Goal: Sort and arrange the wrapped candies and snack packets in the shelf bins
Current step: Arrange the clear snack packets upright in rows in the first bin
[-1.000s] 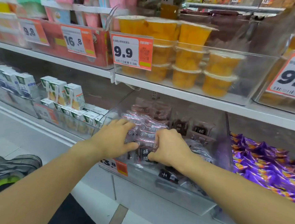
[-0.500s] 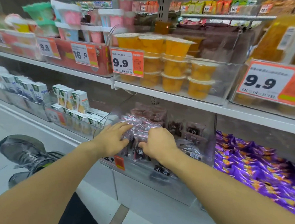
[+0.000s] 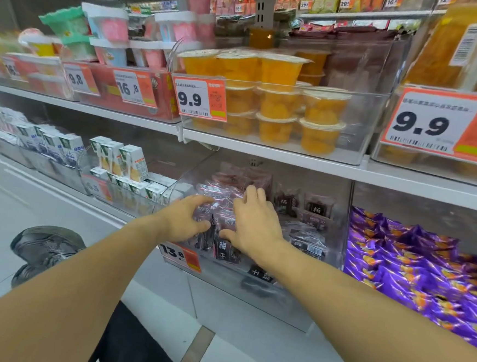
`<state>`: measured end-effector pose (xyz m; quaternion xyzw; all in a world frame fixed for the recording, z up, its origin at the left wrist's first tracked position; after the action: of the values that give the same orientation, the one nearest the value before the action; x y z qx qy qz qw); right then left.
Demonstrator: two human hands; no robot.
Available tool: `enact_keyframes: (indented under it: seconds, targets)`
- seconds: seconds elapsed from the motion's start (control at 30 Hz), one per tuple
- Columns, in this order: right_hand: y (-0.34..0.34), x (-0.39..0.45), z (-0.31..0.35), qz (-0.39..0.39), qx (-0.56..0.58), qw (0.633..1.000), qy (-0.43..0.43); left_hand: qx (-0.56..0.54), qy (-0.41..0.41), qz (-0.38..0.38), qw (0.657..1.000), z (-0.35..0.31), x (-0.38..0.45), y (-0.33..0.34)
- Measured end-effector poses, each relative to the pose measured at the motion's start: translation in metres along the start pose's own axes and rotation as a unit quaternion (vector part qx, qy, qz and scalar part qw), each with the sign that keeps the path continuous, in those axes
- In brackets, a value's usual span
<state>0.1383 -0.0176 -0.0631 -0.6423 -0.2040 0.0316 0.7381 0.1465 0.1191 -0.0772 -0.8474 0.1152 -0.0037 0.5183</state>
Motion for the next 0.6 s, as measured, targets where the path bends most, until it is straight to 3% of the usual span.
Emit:
enact_keyframes:
  seconds: [0.23,0.53,0.6]
  targets:
    - [0.008,0.007,0.002,0.063,-0.022,0.998,0.007,0.017,0.033,-0.016,0.999,-0.004,-0.001,-0.002]
    - [0.002,0.010,0.006,-0.019,0.010,1.000,-0.013,0.085,0.074,-0.023,0.993,-0.015,0.000,-0.007]
    - [0.008,0.009,0.005,-0.015,0.009,1.000,-0.010,0.087,0.093,-0.052,0.990,-0.018,0.003,-0.012]
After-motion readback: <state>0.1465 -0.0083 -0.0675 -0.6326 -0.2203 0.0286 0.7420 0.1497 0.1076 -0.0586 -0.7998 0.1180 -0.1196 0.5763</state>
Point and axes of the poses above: each hand's wrist, its own x-axis towards the middle knuckle, its own y-axis out of the palm, z = x × y, the point moved 9 cm from there along x, towards the middle knuckle
